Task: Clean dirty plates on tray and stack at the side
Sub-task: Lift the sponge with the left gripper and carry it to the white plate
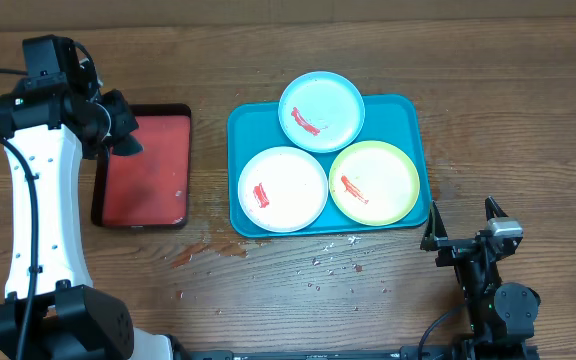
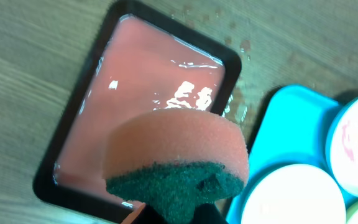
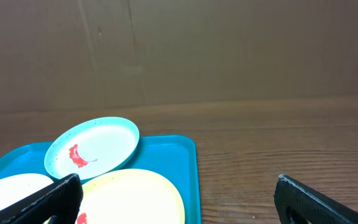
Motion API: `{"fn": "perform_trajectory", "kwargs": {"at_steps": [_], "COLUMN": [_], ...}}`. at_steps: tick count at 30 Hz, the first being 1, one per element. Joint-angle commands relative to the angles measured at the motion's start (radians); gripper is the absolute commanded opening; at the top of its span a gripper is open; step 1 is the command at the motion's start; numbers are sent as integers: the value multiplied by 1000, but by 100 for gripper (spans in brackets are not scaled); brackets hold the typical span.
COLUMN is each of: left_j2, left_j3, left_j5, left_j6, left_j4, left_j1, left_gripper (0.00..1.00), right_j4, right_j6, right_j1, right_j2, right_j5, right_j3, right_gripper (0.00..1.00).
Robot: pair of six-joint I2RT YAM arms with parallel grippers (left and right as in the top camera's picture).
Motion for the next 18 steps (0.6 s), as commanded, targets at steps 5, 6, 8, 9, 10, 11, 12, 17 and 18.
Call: {"fn": "perform_trajectory", "kwargs": {"at_steps": [5, 6, 8, 9, 10, 11, 12, 17, 18], "left_j2": [164, 184, 198, 196, 188, 182, 170, 87, 71], "left_j3": [-214, -212, -209, -206, -195, -182, -155, -21, -21], "left_j5": [-37, -36, -35, -36, -36, -36, -36, -32, -32], "left_j6": [-13, -12, -10, -9, -9, -5, 8, 20, 20], "left_j4": [203, 197, 189, 183, 167, 152, 125, -5, -5], "left_j1": [-13, -11, -10, -10, -10, -10, -10, -13, -16], "left_gripper": [4, 4, 4, 4, 4, 4, 4, 4, 4], "right_j4": [8, 8, 8, 8, 8, 8, 8, 8, 8], "right_j6": [3, 3, 3, 3, 3, 3, 3, 4, 3], "right_j1": [6, 6, 6, 6, 6, 6, 6, 6, 6], "right_j2": [-6, -6, -6, -6, -6, -6, -6, -6, -6], "right_j5": [6, 6, 6, 6, 6, 6, 6, 6, 6], "right_j3": [-10, -10, -10, -10, -10, -10, -10, -10, -10], "right_gripper": [100, 100, 100, 100, 100, 100, 100, 100, 100]}}
